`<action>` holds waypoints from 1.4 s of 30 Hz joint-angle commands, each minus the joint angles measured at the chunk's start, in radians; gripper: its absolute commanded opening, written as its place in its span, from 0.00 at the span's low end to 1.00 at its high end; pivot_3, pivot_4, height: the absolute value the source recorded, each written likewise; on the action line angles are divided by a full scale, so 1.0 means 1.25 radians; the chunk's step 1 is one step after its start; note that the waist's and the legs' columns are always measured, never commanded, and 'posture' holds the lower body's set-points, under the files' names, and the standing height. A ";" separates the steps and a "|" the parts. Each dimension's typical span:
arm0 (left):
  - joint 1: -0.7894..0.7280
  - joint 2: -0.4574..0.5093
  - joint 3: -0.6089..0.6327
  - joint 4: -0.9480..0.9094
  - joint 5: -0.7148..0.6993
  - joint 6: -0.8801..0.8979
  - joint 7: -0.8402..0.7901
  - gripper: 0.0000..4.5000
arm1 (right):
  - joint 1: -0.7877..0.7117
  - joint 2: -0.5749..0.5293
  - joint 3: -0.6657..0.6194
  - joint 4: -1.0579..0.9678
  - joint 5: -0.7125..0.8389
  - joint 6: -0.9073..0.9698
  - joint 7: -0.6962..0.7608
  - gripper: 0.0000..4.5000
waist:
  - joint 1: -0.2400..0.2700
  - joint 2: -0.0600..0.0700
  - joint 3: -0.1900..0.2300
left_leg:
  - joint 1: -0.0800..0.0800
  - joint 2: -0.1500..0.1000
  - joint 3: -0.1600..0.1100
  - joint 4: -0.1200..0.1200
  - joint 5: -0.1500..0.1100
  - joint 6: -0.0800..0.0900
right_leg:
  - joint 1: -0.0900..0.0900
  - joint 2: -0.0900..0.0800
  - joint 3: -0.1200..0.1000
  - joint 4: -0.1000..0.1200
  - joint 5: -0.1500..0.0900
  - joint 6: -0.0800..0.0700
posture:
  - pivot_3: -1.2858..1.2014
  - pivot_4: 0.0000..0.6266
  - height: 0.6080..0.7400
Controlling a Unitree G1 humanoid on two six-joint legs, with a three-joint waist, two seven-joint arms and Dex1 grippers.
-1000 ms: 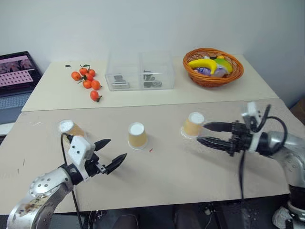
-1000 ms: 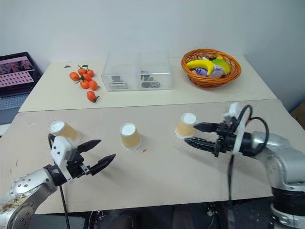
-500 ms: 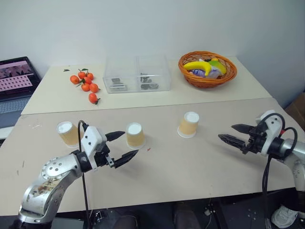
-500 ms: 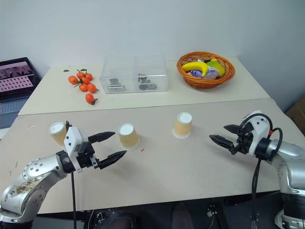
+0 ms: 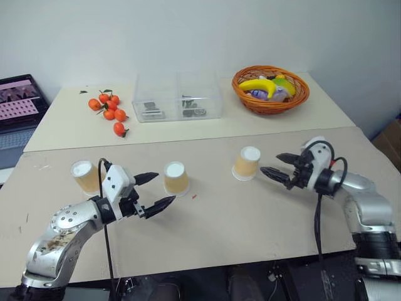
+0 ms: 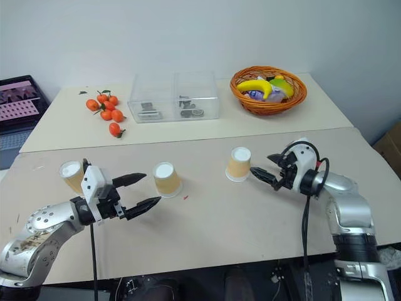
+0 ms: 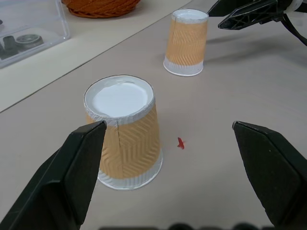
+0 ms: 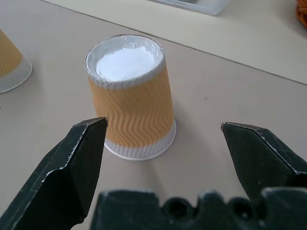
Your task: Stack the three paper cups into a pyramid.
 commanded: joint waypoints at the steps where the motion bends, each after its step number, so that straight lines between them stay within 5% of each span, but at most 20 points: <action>1: 0.003 0.000 0.050 -0.026 -0.013 -0.010 0.021 1.00 | -0.039 0.007 0.005 0.024 -0.007 -0.038 0.009 0.99 | 0.000 0.000 0.000 | 0.000 0.000 0.000 0.000 0.000 0.000 | 0.000 0.000 0.000 0.000 0.000 0.000 | 0.52 0.24 0.91; 25: 0.011 -0.003 0.086 -0.094 -0.050 0.051 0.104 1.00 | -0.173 0.098 0.086 0.160 -0.036 -0.102 0.065 0.99 | -0.002 0.000 0.000 | 0.000 0.000 0.000 0.000 0.000 0.000 | -0.001 0.000 0.000 -0.001 0.000 0.000 | 0.52 0.24 0.91; 32: 0.045 -0.008 0.109 -0.109 -0.061 0.052 0.118 1.00 | -0.177 0.093 0.081 0.171 -0.040 -0.116 0.082 0.60 | 0.000 0.000 0.000 | -0.001 0.000 0.000 -0.001 0.000 0.000 | -0.002 0.000 0.000 -0.001 0.000 -0.001 | 0.52 0.24 0.91; 42: 0.109 -0.041 0.164 -0.095 -0.067 0.045 0.143 1.00 | -0.170 0.106 0.155 0.022 0.018 -0.015 0.204 0.60 | -0.003 0.000 0.000 | -0.001 0.000 0.000 -0.001 0.000 0.000 | -0.003 0.000 0.000 -0.001 0.000 -0.001 | 0.52 0.24 0.91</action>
